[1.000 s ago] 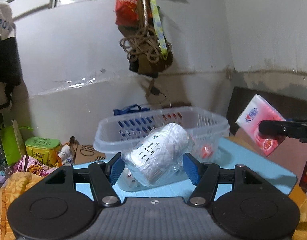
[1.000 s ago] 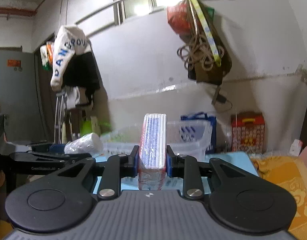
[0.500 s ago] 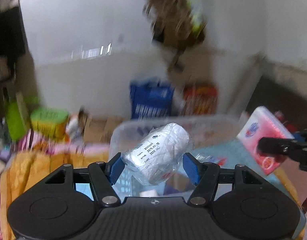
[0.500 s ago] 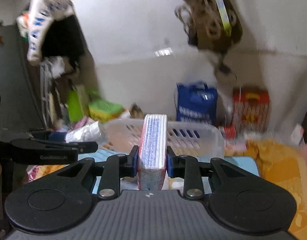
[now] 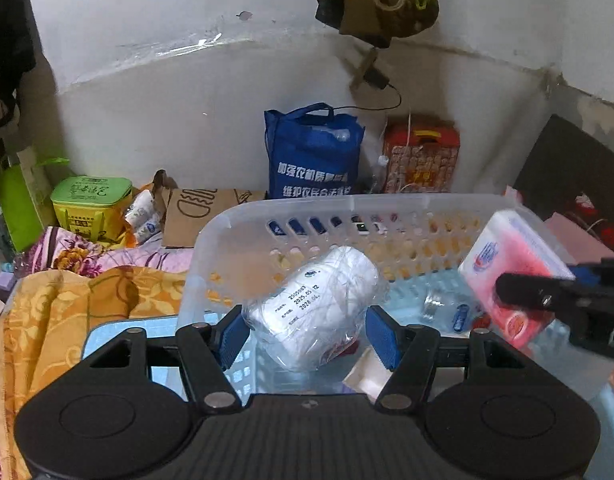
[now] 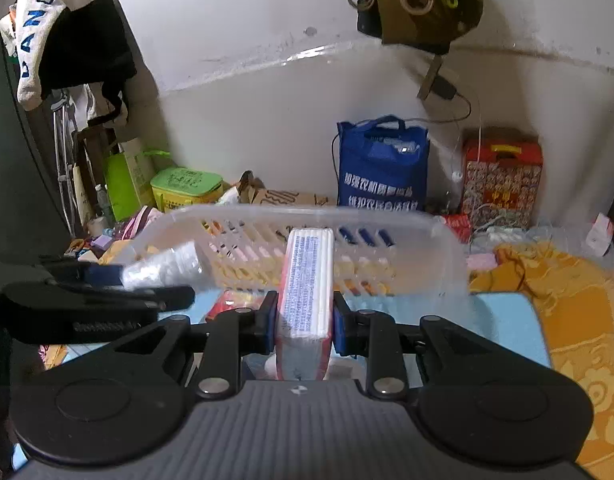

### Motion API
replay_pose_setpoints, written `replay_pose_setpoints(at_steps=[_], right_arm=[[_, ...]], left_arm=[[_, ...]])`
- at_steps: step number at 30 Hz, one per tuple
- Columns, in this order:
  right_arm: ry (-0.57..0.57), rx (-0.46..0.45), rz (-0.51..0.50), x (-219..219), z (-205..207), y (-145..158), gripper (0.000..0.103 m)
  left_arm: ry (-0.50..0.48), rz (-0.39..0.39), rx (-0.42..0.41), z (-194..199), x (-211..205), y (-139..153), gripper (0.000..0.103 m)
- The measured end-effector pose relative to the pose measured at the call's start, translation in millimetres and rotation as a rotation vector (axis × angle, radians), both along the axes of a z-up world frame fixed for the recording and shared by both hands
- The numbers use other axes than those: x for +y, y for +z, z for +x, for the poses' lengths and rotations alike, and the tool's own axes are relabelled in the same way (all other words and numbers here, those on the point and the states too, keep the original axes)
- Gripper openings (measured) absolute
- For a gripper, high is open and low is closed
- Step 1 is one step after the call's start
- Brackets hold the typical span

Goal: Organize objects
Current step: 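Lift the tissue pack and white roll up over the basket with both grippers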

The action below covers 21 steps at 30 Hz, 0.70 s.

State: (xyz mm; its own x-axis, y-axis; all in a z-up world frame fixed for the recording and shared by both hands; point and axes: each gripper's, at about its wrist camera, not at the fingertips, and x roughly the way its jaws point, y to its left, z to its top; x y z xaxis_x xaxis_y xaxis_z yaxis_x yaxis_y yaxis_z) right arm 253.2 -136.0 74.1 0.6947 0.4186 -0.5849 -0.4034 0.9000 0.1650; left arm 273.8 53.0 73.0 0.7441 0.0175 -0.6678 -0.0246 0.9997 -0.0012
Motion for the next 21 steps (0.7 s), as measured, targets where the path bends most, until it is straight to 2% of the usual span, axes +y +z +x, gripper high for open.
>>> replay_pose_setpoints(at_steps=[2,7,10,14,21], right_arm=[[-0.013,0.002,-0.038,3.7,4.6,-3.6,0.029],[0.000,0.007,-0.043,7.4,9.7,-3.0,0.030],[-0.013,0.003,-0.067,7.8,12.0,-4.8,0.030],[-0.015,0.018,-0.060,2.2,14.6,-6.5,0.030],[0.003,0.012,-0.063,3.4,15.6,-7.4,0.030]], left_arm=[[0.007,0.002,0.001,0.9,3.4,0.6,0.068],[0.029,-0.019,-0.016,4.7,11.9,6.0,0.068],[0.023,-0.020,0.006,9.1,12.0,2.9,0.068],[0.020,-0.025,0.022,12.4,12.3,-2.6,0.068],[0.011,-0.014,-0.002,10.4,7.2,-1.3,0.068]])
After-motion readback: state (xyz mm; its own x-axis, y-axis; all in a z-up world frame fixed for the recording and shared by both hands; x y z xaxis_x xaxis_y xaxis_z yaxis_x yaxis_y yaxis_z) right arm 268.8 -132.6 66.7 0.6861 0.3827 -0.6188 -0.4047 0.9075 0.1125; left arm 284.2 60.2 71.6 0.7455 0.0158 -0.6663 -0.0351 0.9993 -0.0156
